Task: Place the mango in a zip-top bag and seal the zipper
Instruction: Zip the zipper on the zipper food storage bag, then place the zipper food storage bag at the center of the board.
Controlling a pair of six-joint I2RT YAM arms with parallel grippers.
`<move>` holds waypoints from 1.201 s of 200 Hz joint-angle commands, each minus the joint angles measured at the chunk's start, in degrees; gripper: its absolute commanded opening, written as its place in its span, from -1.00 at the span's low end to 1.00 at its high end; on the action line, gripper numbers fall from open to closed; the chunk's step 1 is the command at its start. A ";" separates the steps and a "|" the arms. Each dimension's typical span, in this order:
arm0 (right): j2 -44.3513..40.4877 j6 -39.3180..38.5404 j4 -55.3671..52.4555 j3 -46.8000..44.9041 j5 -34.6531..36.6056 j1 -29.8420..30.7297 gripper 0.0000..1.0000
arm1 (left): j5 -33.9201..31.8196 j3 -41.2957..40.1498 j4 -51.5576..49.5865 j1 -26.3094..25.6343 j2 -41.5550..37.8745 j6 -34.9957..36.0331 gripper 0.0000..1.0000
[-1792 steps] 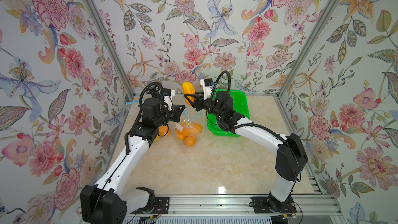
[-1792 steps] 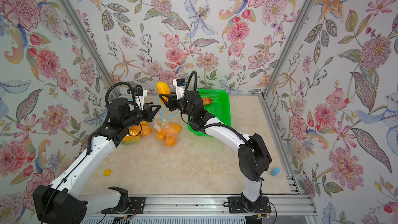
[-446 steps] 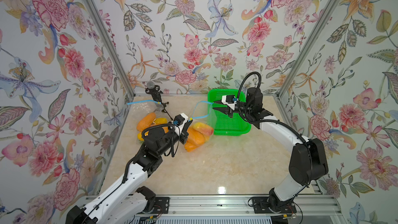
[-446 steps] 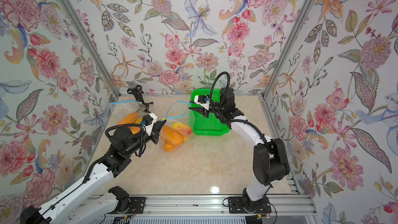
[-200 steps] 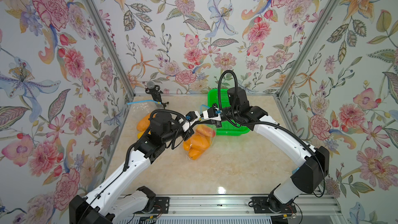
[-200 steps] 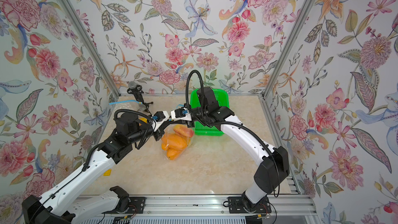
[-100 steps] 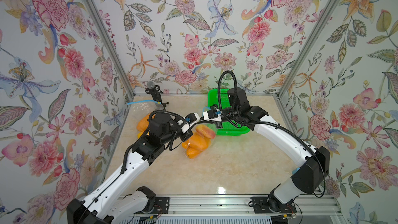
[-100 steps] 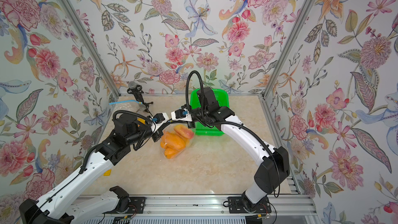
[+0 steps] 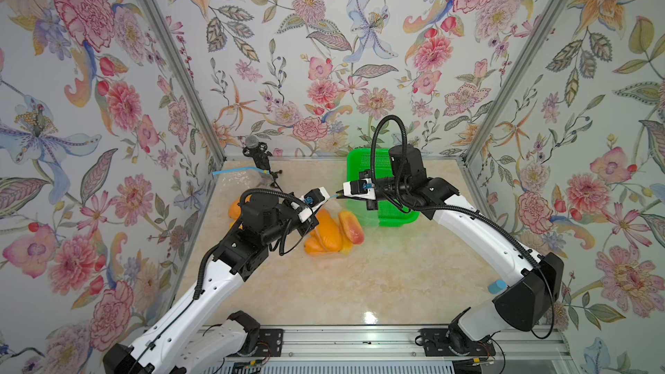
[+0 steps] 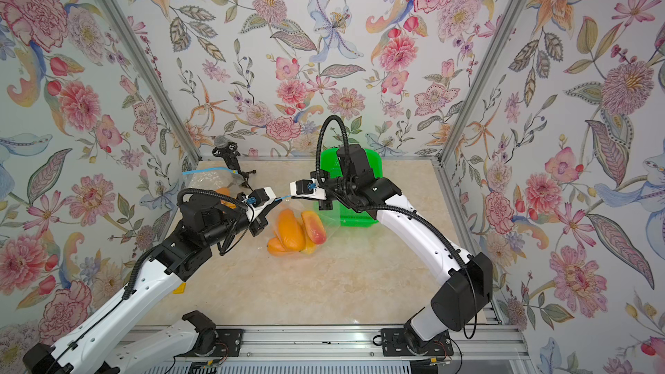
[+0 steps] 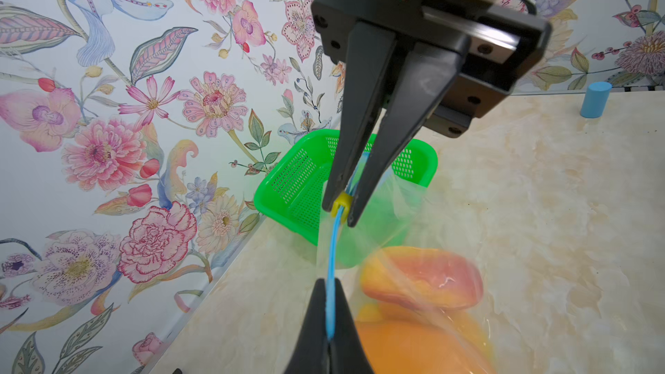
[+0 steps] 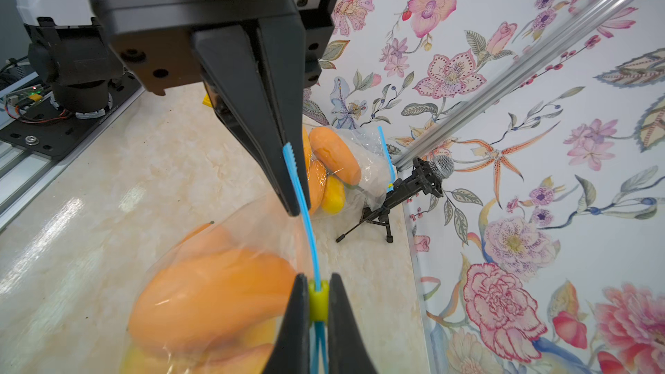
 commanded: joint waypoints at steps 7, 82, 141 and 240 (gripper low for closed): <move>-1.63 2.87 -0.85 -1.76 5.33 -2.89 -0.92 | -4.34 0.40 6.05 -0.27 -3.50 -0.41 -1.00; -2.29 12.56 1.89 -7.70 8.36 -10.44 -0.95 | -13.95 -2.13 11.65 0.77 -4.93 -3.28 -1.00; -2.27 21.34 7.49 -13.19 10.48 -17.78 -0.97 | -15.41 -2.01 14.34 3.79 -2.27 -6.82 -1.00; -12.51 50.12 47.33 -29.05 11.40 -20.25 0.85 | -25.60 13.55 17.64 13.76 24.48 -30.84 -0.86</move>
